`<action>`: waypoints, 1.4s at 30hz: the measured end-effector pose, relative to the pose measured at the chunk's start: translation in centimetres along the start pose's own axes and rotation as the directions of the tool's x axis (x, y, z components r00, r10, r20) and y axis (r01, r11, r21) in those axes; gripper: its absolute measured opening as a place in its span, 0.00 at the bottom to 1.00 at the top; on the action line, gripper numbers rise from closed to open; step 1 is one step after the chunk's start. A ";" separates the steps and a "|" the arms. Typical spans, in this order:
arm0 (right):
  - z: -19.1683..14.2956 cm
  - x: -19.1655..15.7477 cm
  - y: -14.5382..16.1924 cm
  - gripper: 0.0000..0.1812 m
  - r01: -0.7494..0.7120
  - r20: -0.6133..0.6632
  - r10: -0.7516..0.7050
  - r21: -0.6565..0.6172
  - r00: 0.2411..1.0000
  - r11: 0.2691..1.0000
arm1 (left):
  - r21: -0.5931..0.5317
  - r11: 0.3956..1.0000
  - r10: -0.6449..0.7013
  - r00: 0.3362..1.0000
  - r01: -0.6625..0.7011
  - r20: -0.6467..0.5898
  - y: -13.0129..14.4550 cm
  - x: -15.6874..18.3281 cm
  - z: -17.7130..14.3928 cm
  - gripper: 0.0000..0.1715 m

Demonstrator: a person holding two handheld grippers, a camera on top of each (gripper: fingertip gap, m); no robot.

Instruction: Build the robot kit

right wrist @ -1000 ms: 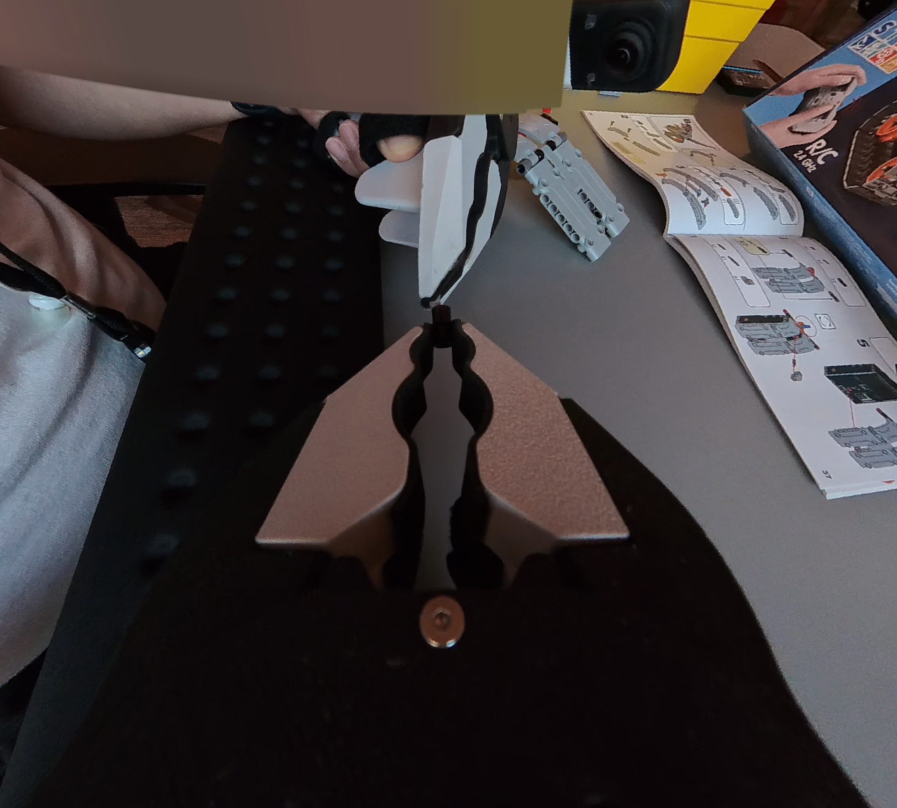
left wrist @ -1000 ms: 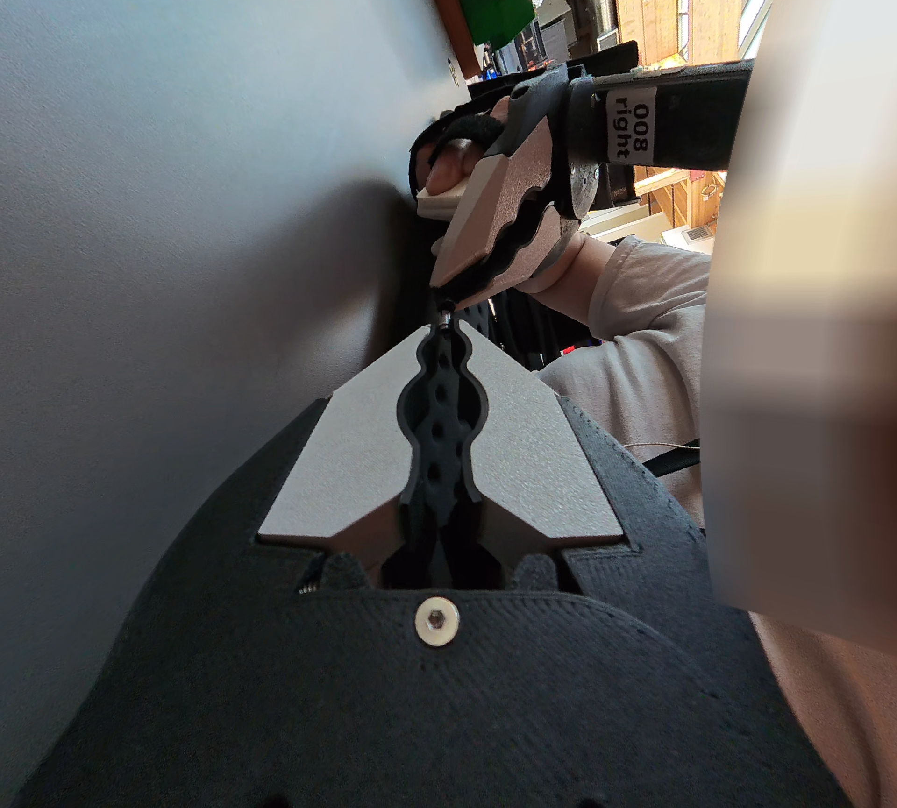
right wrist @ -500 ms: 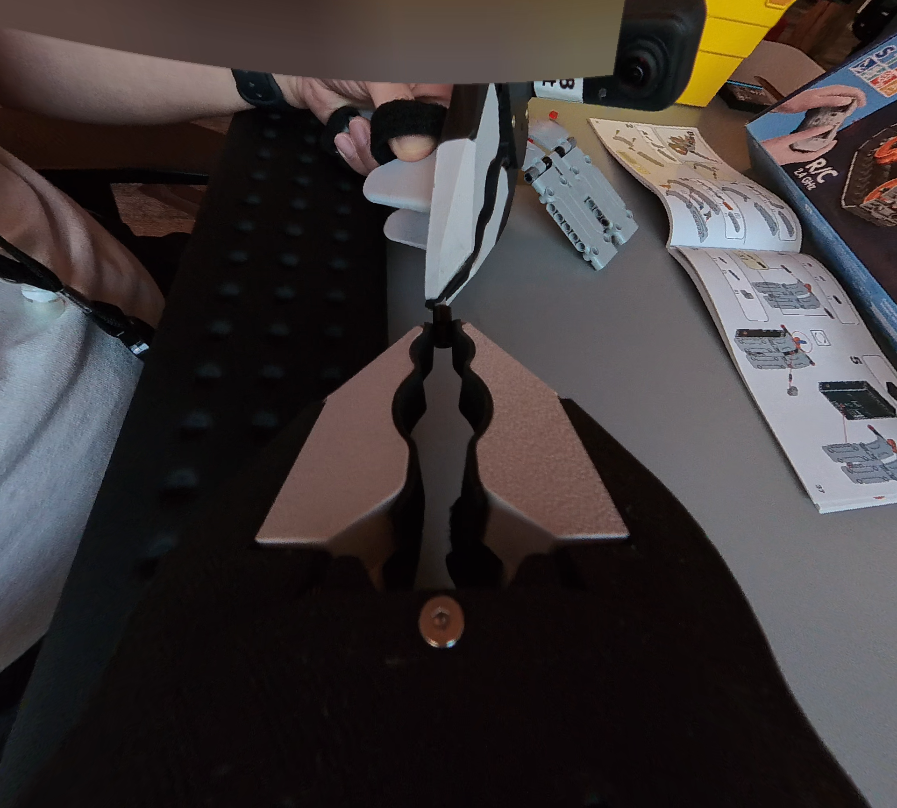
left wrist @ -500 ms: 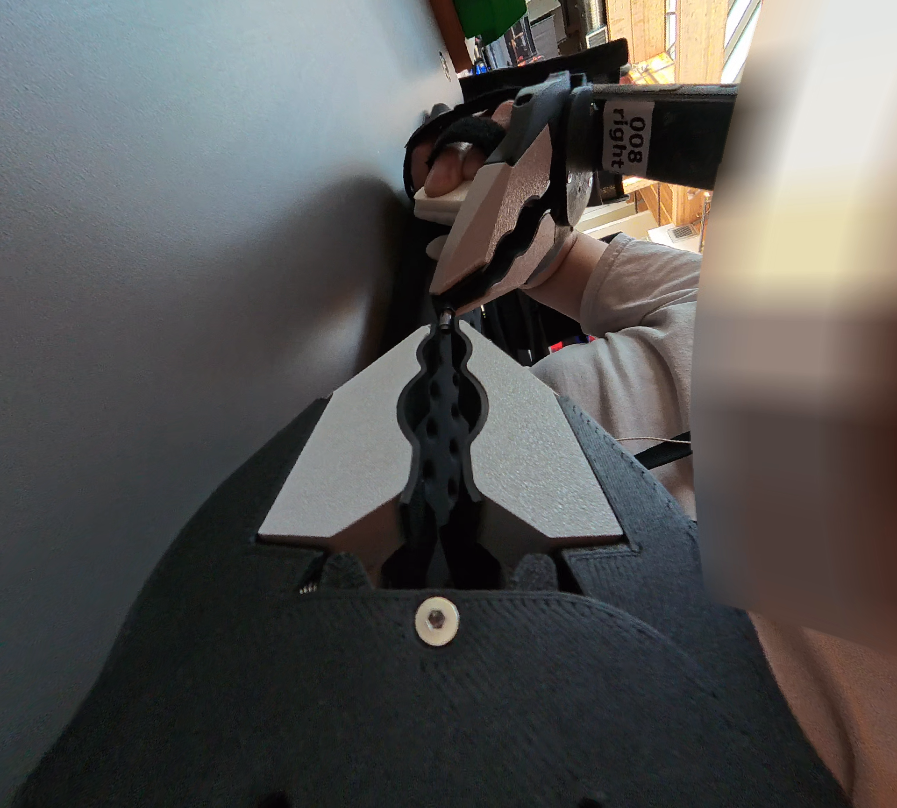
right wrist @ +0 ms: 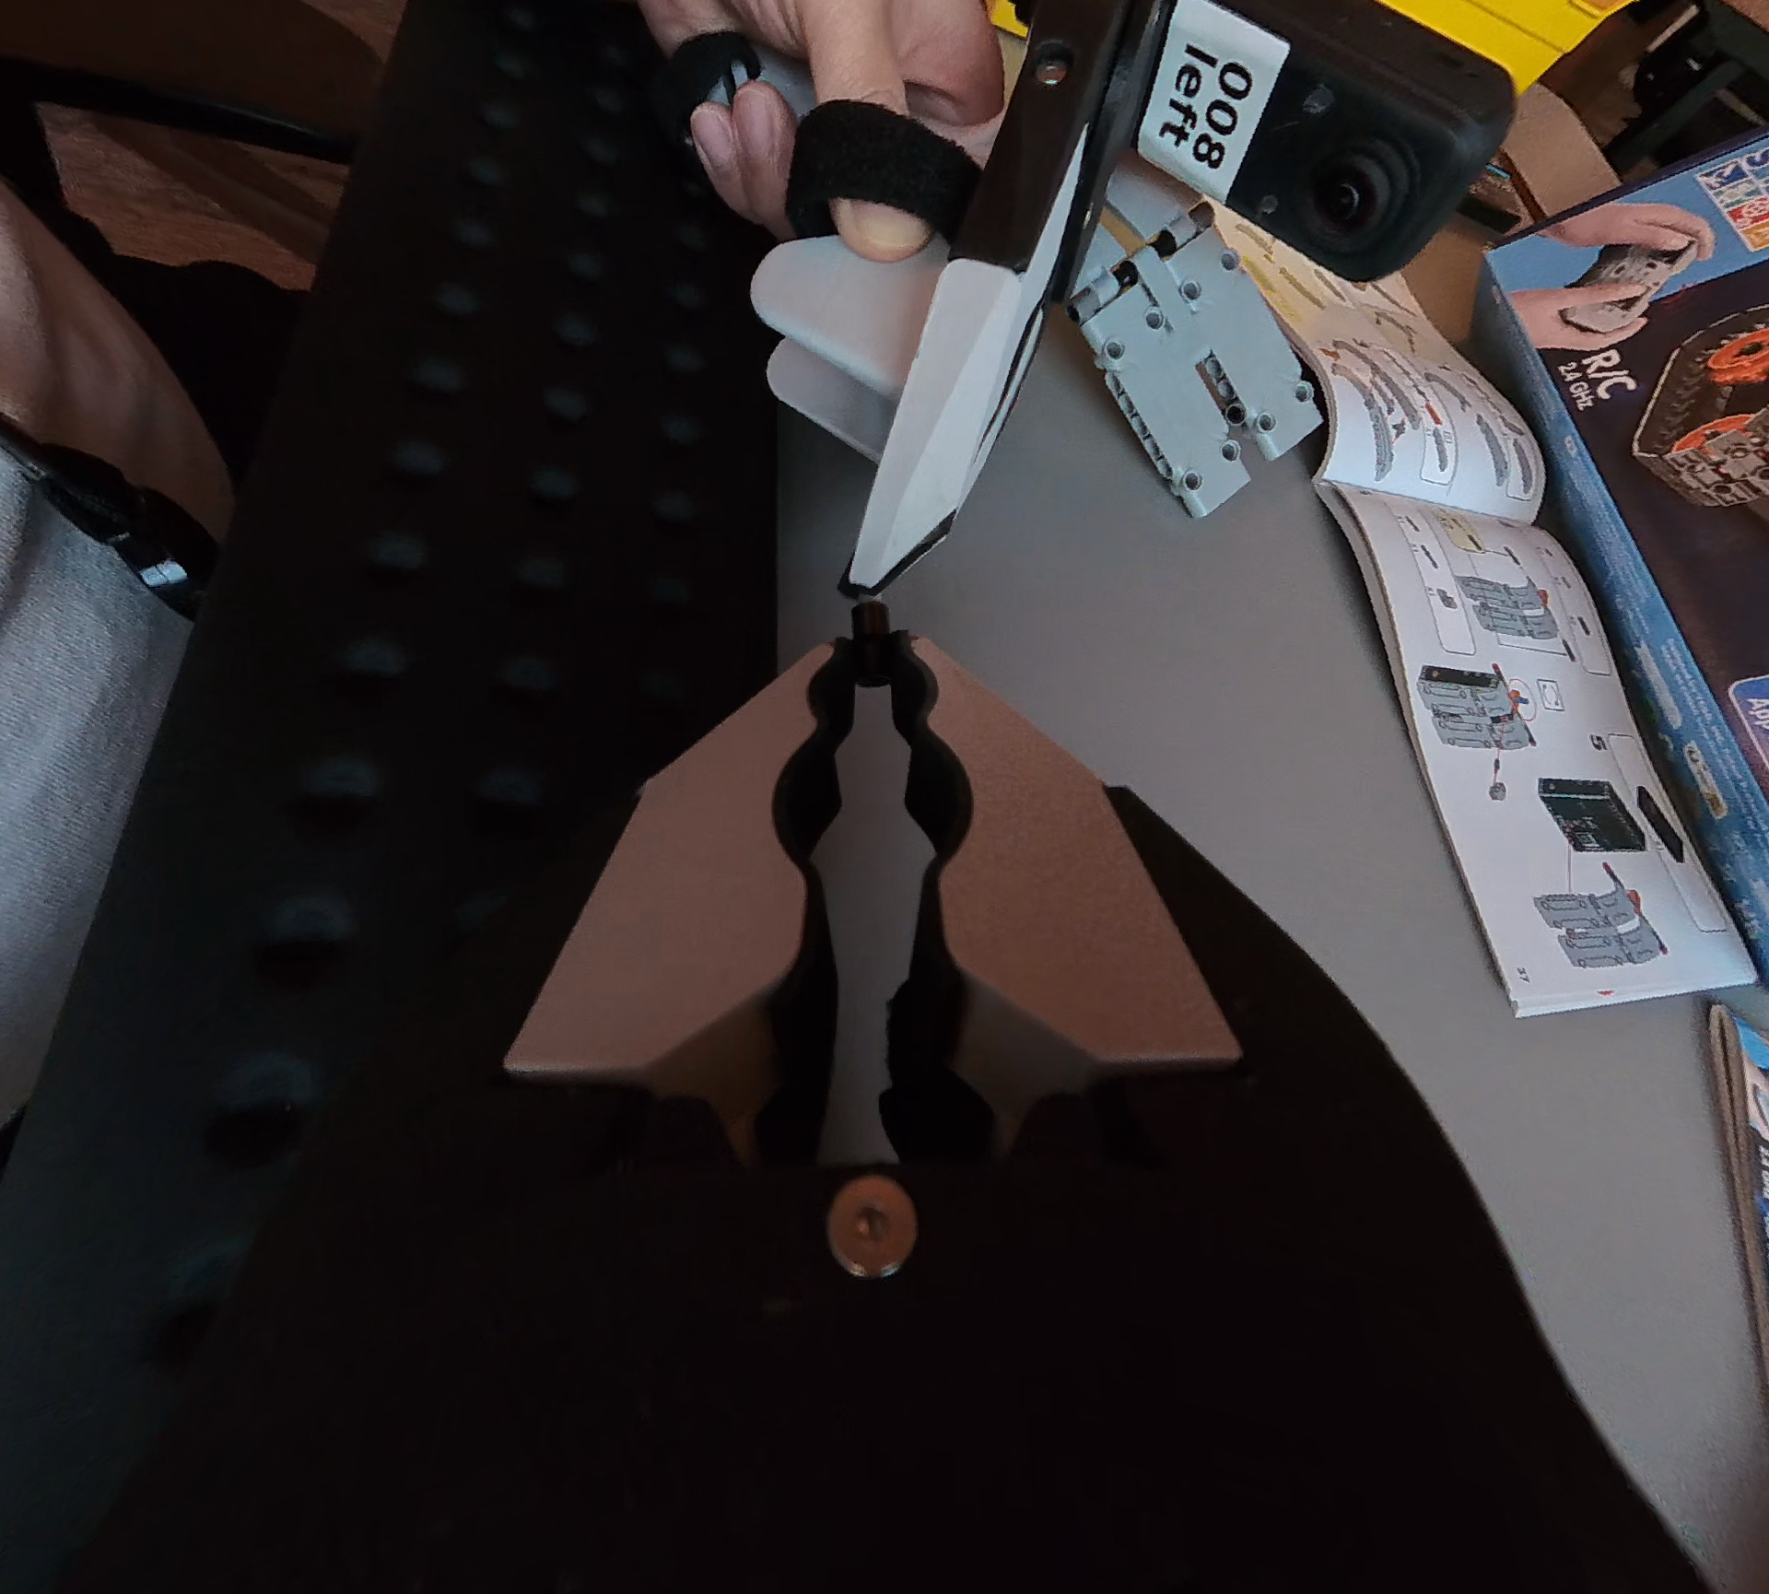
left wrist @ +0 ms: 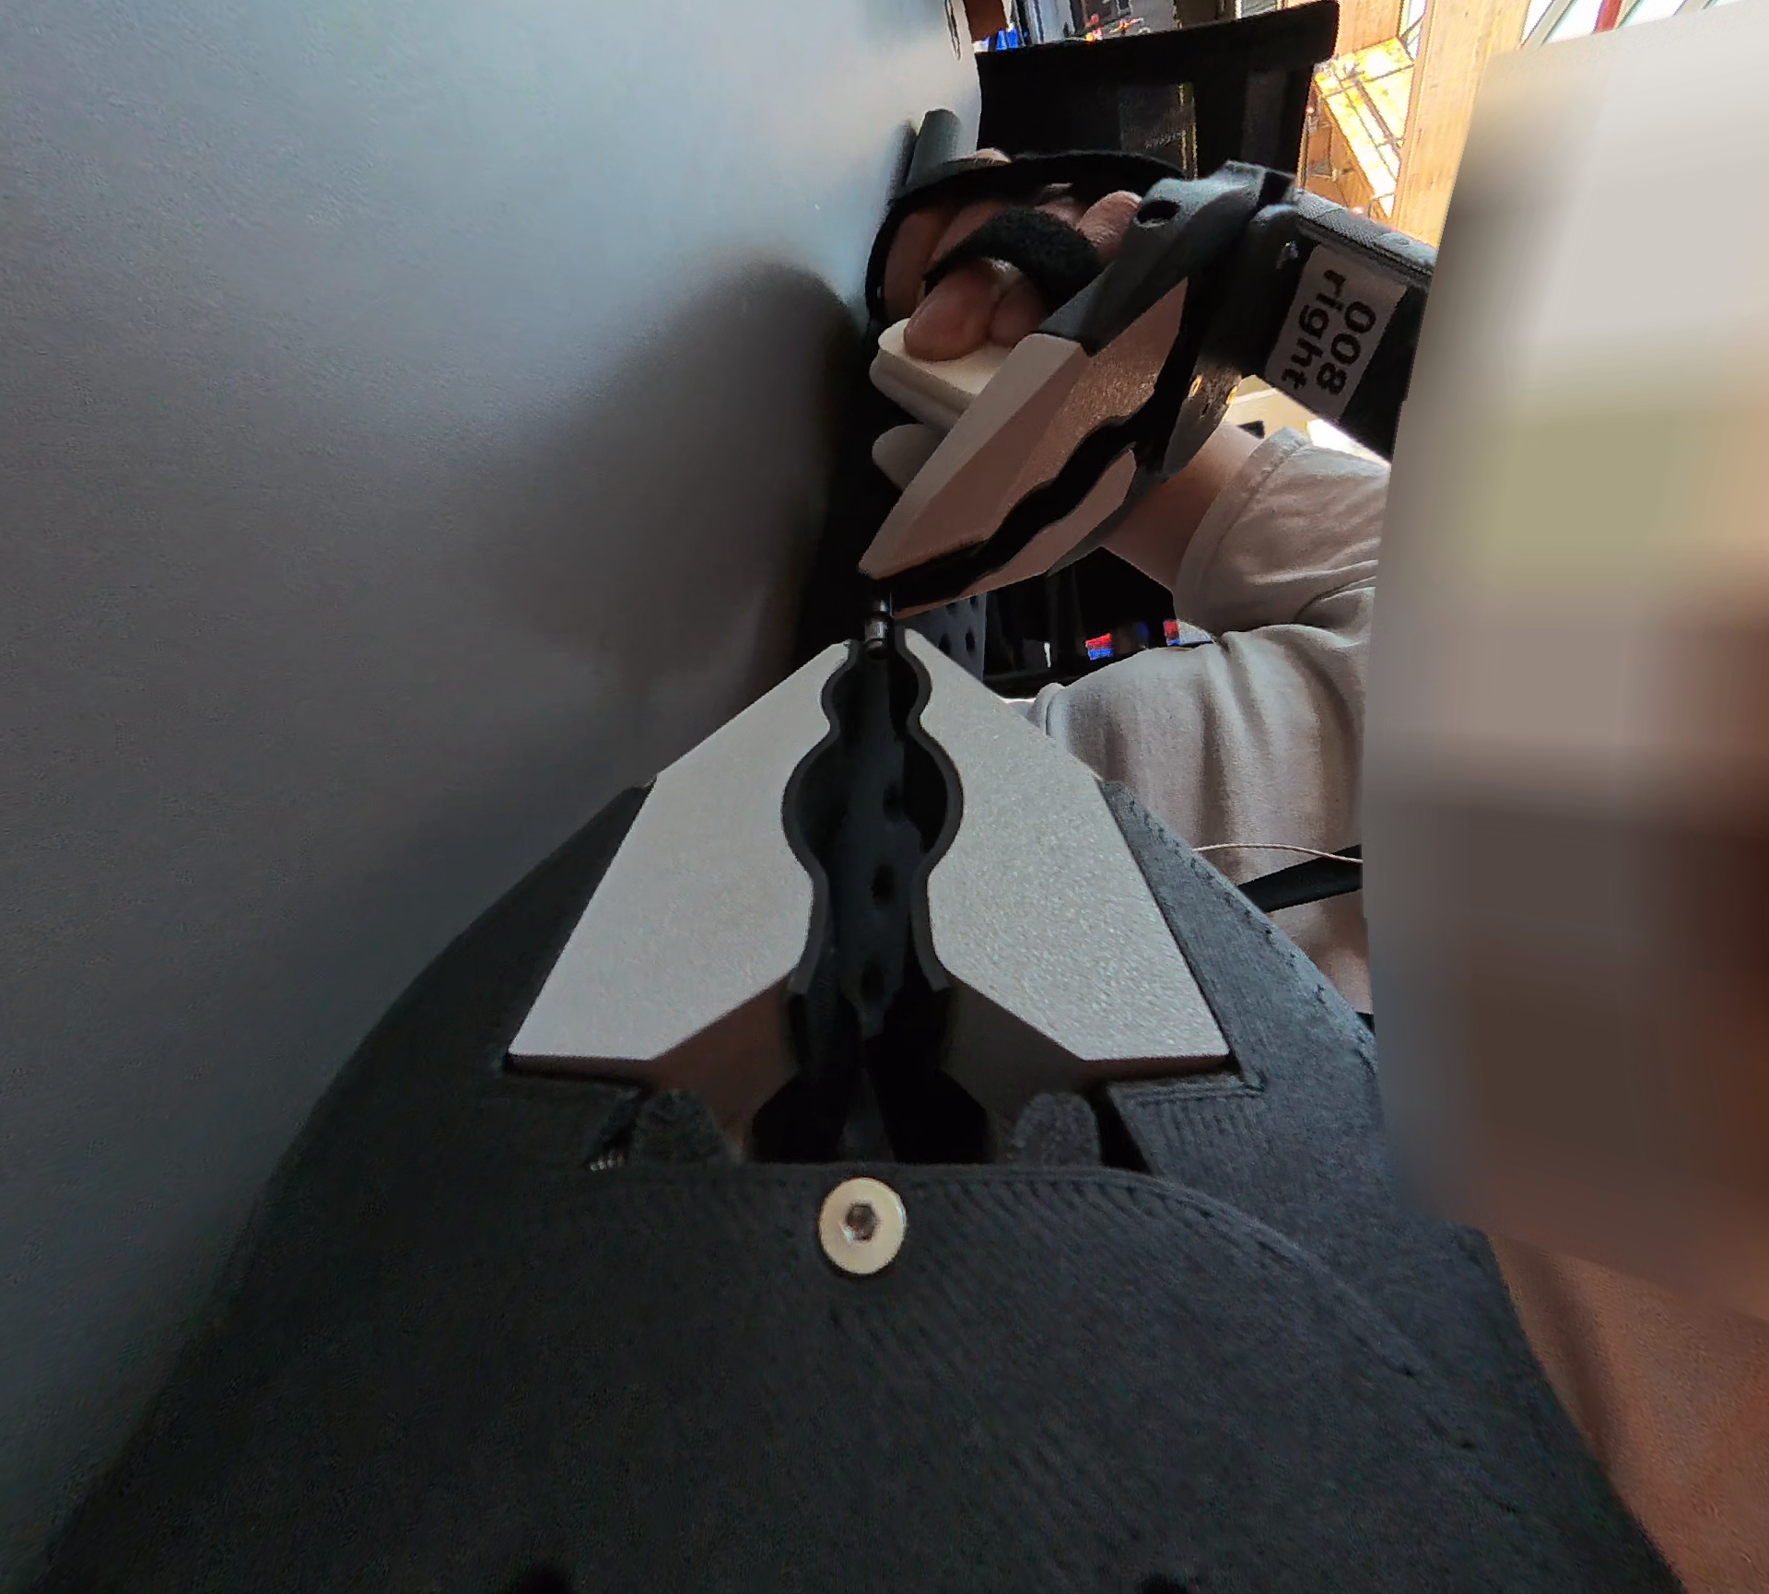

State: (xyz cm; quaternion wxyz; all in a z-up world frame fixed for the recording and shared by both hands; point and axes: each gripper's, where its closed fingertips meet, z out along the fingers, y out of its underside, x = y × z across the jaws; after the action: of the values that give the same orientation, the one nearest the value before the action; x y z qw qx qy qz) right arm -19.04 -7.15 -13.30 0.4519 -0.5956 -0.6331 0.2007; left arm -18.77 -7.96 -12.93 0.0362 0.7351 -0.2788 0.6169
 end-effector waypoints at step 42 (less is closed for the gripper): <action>-0.5 1.5 -1.7 0.04 -0.070 -0.068 0.077 0.098 0.995 0.993 | 0.193 0.971 0.152 0.987 -0.141 -0.044 -1.9 2.0 -2.2 0.00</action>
State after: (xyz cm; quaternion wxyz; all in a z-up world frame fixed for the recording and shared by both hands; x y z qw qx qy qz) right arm -19.45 -6.19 -11.22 0.4944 -0.6031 -0.5839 0.2259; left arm -19.69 -6.23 -9.97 -0.0715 0.6943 -0.2711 0.6628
